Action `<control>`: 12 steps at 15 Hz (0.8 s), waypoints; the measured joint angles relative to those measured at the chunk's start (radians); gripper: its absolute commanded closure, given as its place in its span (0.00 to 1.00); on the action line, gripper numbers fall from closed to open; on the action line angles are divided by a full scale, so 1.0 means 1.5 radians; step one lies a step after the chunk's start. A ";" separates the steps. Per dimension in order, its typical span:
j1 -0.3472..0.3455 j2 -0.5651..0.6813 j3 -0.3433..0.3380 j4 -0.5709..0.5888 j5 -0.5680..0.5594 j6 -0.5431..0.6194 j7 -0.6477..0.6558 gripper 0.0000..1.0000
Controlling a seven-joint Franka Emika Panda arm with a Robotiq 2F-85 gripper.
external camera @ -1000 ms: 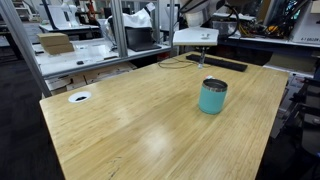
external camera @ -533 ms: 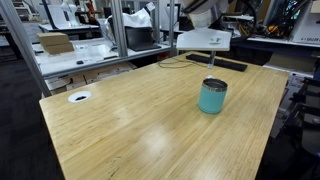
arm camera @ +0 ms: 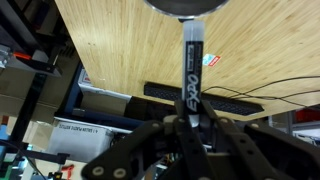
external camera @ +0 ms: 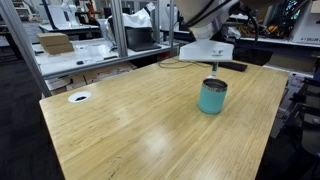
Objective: Put the black marker inside the thermos
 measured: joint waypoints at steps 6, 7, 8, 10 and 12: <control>-0.005 0.036 0.012 0.021 0.012 0.001 0.000 0.95; -0.006 0.039 0.013 0.024 0.013 0.001 0.000 0.56; -0.006 0.041 0.014 0.026 0.014 0.001 0.000 0.55; -0.007 0.041 0.015 0.026 0.018 0.001 0.000 0.42; -0.007 0.041 0.015 0.026 0.022 0.001 0.000 0.28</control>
